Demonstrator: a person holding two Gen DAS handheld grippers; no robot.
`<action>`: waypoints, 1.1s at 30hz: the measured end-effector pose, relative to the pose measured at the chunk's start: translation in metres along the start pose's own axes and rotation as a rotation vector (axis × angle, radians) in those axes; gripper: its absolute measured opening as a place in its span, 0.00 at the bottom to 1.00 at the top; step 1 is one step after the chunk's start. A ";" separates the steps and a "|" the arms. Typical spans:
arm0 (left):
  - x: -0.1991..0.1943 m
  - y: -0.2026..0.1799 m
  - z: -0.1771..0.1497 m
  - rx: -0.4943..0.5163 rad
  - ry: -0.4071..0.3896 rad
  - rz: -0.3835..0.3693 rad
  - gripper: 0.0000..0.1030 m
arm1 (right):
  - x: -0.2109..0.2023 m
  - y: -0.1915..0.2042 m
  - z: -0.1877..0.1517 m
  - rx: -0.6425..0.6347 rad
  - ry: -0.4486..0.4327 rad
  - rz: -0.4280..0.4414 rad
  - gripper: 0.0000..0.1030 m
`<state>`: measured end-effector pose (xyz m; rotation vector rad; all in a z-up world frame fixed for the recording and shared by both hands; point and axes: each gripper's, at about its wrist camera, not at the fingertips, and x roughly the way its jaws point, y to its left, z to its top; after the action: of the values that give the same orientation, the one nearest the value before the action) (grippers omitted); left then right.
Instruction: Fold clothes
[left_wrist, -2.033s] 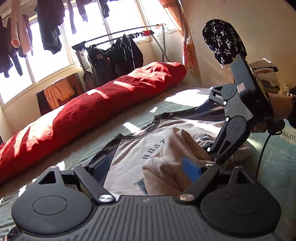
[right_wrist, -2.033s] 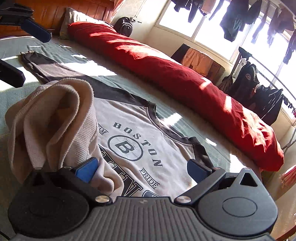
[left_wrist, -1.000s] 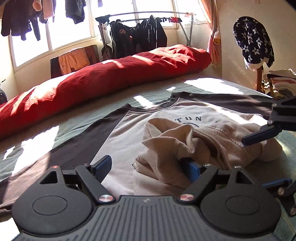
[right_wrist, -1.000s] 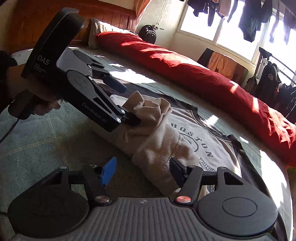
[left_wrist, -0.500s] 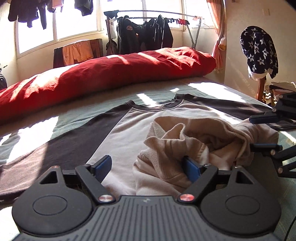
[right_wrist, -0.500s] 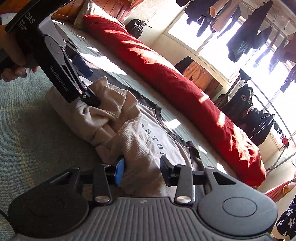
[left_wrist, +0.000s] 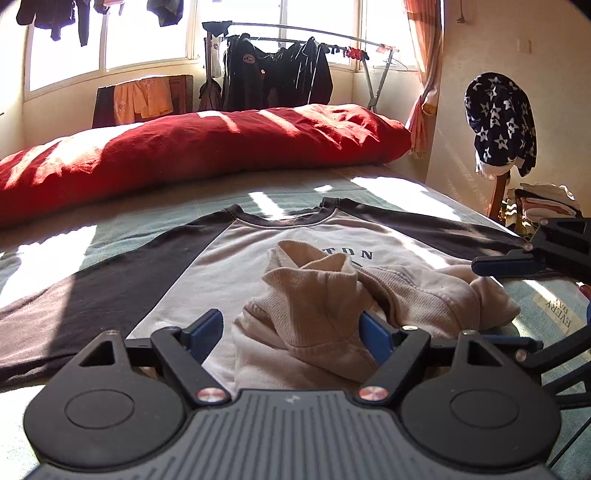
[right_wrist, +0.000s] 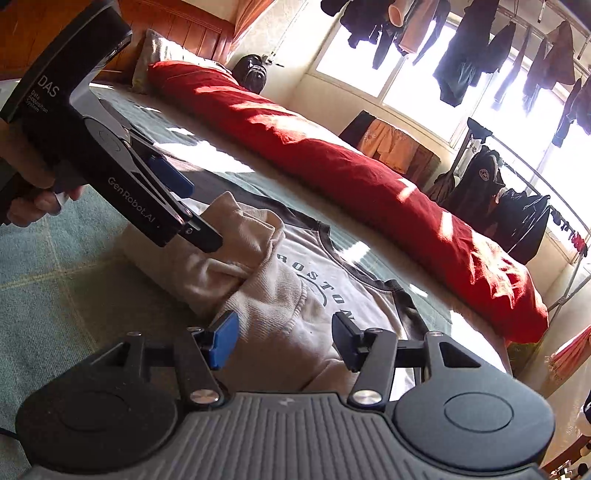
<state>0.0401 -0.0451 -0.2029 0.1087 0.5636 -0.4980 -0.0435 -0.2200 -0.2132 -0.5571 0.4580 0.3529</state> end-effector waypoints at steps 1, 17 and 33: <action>-0.001 -0.001 -0.001 0.002 0.000 0.001 0.77 | 0.003 0.007 0.002 -0.007 0.001 0.014 0.60; -0.019 -0.021 -0.006 0.058 -0.020 -0.031 0.79 | 0.013 0.017 -0.023 -0.199 0.083 -0.228 0.56; -0.016 -0.021 -0.005 0.003 -0.026 0.019 0.15 | -0.028 -0.016 -0.020 -0.129 0.076 -0.154 0.11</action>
<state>0.0159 -0.0552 -0.1975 0.1106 0.5363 -0.4811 -0.0661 -0.2491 -0.2073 -0.7283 0.4648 0.2153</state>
